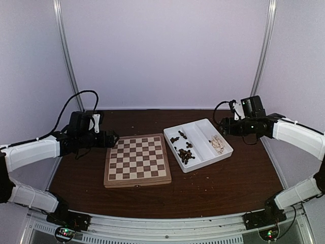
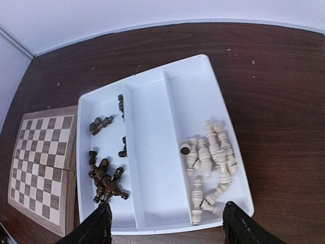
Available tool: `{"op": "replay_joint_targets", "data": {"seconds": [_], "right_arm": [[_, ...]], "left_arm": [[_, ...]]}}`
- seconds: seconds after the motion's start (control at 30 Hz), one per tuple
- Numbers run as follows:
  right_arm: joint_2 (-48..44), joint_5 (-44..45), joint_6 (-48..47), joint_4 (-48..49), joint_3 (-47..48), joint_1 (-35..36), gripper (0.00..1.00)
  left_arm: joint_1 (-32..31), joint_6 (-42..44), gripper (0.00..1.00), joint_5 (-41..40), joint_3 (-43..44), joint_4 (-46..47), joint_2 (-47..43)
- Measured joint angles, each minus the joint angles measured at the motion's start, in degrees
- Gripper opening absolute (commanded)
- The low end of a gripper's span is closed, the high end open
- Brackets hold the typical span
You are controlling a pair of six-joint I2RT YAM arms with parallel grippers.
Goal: Set up the chess pieces on the board
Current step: Adjust the chessboard at the center of the board.
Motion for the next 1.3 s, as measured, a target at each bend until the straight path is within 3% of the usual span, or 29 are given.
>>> {"op": "replay_joint_targets", "data": {"seconds": [0.23,0.47,0.73,1.0,1.3], "right_arm": [[8.0,-3.7,-3.3,-0.9,4.2,7.1,0.72],[19.1,-5.4,-6.2,-2.8,12.3,11.9,0.69],[27.6,-7.1,-7.8,-3.8,17.8,14.7,0.68],[33.4,-7.8,-8.9,-4.5,20.7,15.9,0.67],[38.6,-7.8,-10.1,-6.4,24.5,16.0,0.62]], "left_arm": [[0.8,-4.2,0.98,1.0,-2.1,-4.8,-3.9],[8.6,-10.1,0.98,6.6,-8.9,-6.6,-5.8],[8.7,-13.4,0.98,14.8,-15.0,-5.1,-5.3],[8.7,-13.6,0.96,20.1,-15.0,0.4,2.5],[8.1,-16.8,0.93,28.5,-13.5,16.6,14.4]]}}
